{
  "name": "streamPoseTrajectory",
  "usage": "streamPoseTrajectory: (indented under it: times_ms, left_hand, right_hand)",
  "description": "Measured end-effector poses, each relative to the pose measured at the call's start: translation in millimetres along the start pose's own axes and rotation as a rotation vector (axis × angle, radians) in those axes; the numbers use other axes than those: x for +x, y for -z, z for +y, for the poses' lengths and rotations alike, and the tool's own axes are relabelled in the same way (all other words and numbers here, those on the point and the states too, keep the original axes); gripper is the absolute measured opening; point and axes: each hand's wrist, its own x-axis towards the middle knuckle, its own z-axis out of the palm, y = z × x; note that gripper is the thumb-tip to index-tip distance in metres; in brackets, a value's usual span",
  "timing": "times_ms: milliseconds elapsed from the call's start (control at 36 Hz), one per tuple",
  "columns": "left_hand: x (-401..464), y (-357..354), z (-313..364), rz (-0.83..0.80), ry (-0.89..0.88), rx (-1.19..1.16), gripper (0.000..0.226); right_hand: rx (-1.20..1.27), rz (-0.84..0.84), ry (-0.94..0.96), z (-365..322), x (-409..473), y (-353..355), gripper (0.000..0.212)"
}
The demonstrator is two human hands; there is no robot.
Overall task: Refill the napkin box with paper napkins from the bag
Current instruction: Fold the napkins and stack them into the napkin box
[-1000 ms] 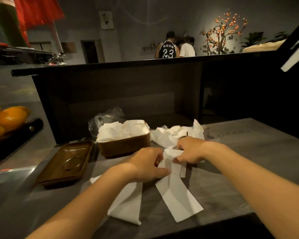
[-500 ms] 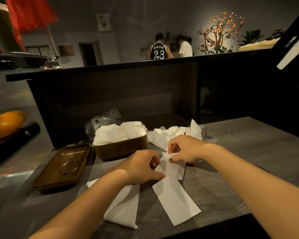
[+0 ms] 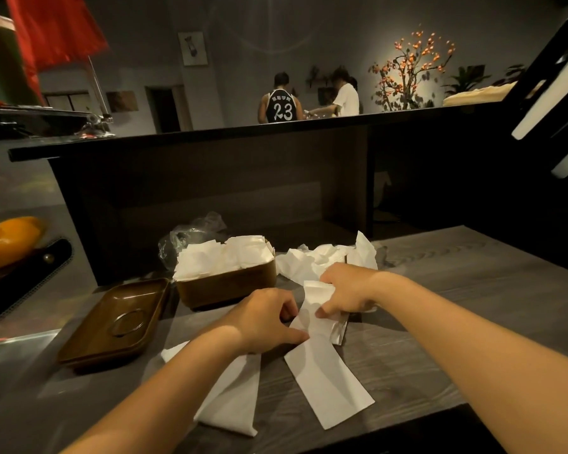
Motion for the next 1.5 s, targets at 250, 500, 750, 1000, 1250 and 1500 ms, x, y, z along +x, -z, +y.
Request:
streamPoseTrajectory:
  times_ms: [250,500,750,1000,1250,1500]
  left_hand:
    - [-3.2,-0.1,-1.3,-0.001,0.005,-0.004,0.037]
    - [-3.0,0.1,-1.5,0.007,0.051,0.000,0.039]
    - [-9.5,16.9,0.8,0.326,0.104,-0.714,0.059]
    - [-17.5,12.2,-20.5,0.424,-0.029,-0.487,0.019]
    - [-11.5,0.5,-20.6,0.231,0.037,-0.296,0.079]
    - [-5.5,-7.0,-15.1,0.298,-0.112,-0.422,0.052]
  right_hand:
    - [0.015,0.018,-0.024,0.6,-4.4,3.1,0.036]
    - [0.191,-0.012,-0.137,9.8,2.7,3.8,0.047]
    - [1.030,0.152,0.175,4.9,-7.0,4.9,0.037]
    - [0.676,0.154,0.192,1.1,-7.8,-23.2,0.024]
    - [0.638,0.168,0.196,0.2,-7.3,-25.4,0.046]
    - [0.571,0.190,0.263,-3.8,-7.5,-25.3,0.027]
